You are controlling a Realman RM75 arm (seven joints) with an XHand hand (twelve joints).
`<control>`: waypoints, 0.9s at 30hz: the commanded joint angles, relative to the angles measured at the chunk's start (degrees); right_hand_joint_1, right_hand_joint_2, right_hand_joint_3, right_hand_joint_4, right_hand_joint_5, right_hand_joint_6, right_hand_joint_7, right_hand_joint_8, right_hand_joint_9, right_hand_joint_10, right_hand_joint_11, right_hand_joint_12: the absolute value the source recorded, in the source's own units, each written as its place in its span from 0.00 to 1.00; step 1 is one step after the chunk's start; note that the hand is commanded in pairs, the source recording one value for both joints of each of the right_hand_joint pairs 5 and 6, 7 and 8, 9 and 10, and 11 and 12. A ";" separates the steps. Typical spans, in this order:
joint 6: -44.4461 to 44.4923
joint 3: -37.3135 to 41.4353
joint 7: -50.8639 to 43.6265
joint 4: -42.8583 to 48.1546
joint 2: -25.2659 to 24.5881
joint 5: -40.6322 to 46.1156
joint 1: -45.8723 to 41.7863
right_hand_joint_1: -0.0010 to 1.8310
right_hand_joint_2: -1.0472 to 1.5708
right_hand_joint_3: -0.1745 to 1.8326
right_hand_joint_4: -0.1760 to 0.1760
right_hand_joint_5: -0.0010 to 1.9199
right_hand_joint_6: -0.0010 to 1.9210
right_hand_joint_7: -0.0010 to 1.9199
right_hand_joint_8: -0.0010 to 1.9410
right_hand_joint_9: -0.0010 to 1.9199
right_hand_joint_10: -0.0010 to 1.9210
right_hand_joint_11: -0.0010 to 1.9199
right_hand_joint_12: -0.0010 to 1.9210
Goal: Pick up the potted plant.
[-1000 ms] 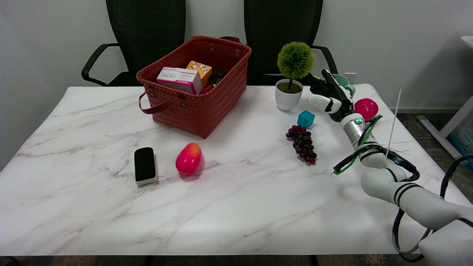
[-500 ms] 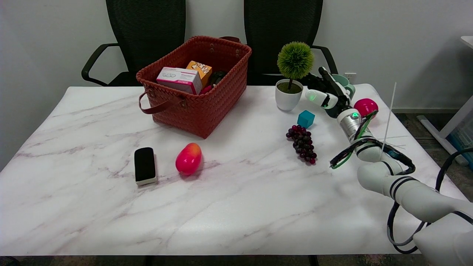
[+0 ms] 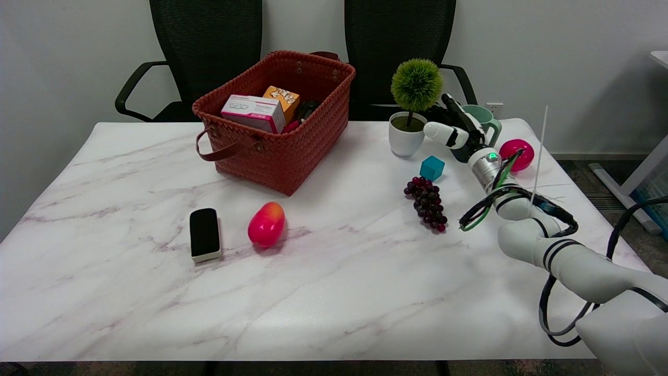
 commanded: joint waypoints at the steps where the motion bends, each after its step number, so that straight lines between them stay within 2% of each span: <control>1: -2.78 -1.78 -0.15 -4.11 -1.27 -0.08 4.25 0.59 0.26 0.44 0.50 0.00 0.00 0.12 0.12 0.13 0.13 0.11 0.11; 27: -2.54 -0.76 -0.15 -8.59 -1.53 0.00 6.13 0.58 0.27 0.43 0.50 0.00 0.00 0.12 0.12 0.13 0.13 0.08 0.08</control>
